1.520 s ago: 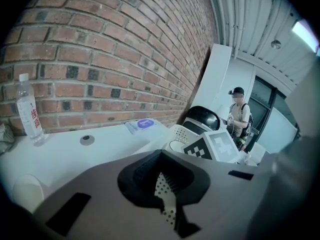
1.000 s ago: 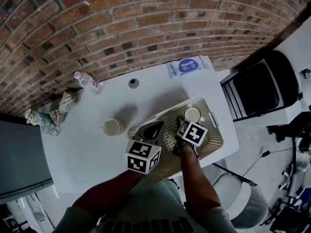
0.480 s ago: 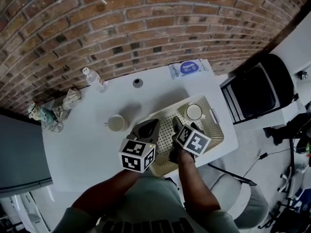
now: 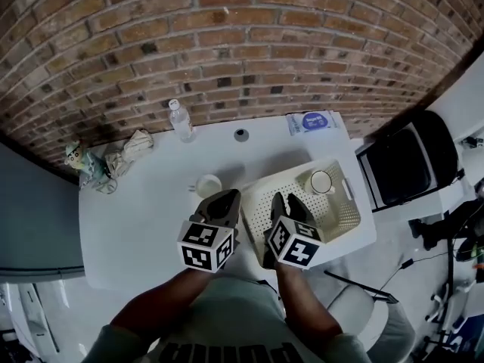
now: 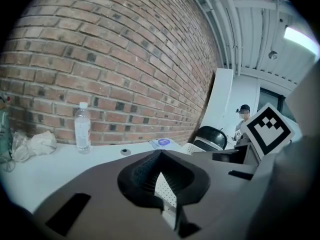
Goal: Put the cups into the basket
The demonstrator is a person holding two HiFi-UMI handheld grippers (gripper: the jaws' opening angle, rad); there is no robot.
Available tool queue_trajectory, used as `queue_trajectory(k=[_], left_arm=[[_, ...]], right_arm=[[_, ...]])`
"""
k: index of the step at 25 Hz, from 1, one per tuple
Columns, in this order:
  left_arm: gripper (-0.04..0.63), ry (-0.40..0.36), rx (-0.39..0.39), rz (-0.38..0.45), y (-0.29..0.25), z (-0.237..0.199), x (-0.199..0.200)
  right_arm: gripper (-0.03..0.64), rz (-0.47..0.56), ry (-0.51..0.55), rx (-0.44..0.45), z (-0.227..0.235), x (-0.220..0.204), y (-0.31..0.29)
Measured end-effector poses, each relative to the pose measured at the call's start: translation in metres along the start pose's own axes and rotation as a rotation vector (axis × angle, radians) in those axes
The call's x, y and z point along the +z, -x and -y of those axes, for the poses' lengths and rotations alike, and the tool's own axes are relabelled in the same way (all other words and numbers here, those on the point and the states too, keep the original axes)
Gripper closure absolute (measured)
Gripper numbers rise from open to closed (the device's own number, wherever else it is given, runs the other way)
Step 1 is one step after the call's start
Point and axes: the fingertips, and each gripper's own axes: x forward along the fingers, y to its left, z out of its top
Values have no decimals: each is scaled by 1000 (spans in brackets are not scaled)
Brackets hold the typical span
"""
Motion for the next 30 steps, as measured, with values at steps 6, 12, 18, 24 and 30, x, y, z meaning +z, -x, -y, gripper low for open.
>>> queue_trajectory(k=[6,12,18,24,30], left_arm=[[592,0,61,43,46,-34,0],[591,-9,106,64,93,-67,-8],[592,-5,122,78,126,-87,-18],[592,2,134,77,140,-101,-28],[592,-2,142,55,144,-105,-37]], right_arm=[[590,58,154,102,-65,-3,16],[600,105,287,264,-138,-19,39],[600,85,406,356,-185,-49,51],[600,48,454,371,-201,-74,48],[600,37,467,367,-205,-79,43]])
